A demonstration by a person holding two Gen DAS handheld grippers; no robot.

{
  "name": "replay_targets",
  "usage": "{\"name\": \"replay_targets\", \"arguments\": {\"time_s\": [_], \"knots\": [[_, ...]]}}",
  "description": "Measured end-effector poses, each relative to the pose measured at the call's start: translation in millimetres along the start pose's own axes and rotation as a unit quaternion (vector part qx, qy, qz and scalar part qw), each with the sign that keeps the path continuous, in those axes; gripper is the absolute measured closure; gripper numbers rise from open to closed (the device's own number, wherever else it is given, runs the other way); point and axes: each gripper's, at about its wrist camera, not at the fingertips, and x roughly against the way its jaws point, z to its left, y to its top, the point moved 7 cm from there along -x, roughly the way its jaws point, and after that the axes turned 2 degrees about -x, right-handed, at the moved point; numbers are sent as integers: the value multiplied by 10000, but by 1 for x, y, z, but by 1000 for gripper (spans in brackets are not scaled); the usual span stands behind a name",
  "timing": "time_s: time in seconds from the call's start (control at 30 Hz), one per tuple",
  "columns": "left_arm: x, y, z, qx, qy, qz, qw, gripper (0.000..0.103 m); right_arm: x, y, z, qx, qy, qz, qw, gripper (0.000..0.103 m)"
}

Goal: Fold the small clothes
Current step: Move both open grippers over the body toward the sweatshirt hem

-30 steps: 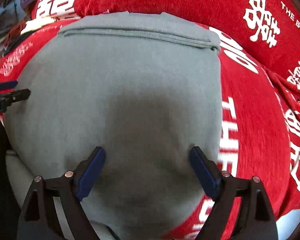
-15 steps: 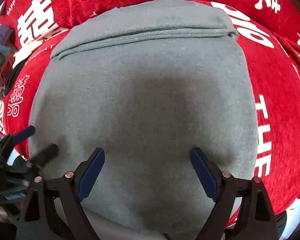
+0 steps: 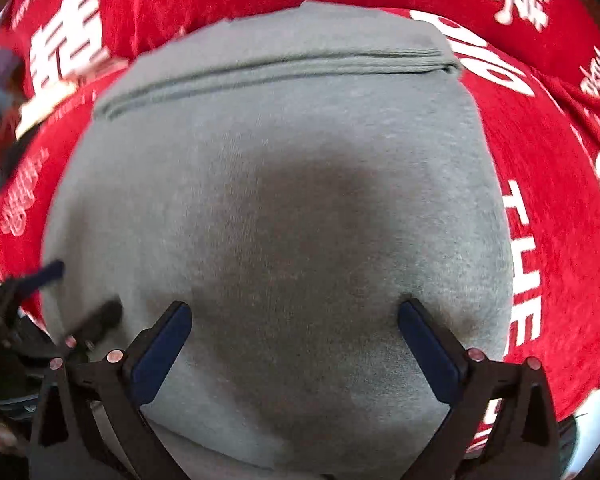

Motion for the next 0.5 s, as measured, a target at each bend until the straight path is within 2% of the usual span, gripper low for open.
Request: {"name": "replay_targets", "arguments": {"time_s": [0.17,0.3,0.4,0.5], "knots": [[-1,-1,-1,-3,19,-120,9999,0,-2,-3,-1,284,83,153,9994,0],[0,6,2,2,-8,-16,10000,0,2,-4,1,177,165,-62,9997,0],[14,19,18,255,266,-442,9983,0,2,5,-2,139,147,-141,9997,0],[19,34,32,381,298,-556,9973,0,9,12,-9,-369,448,-368,9976,0]]}}
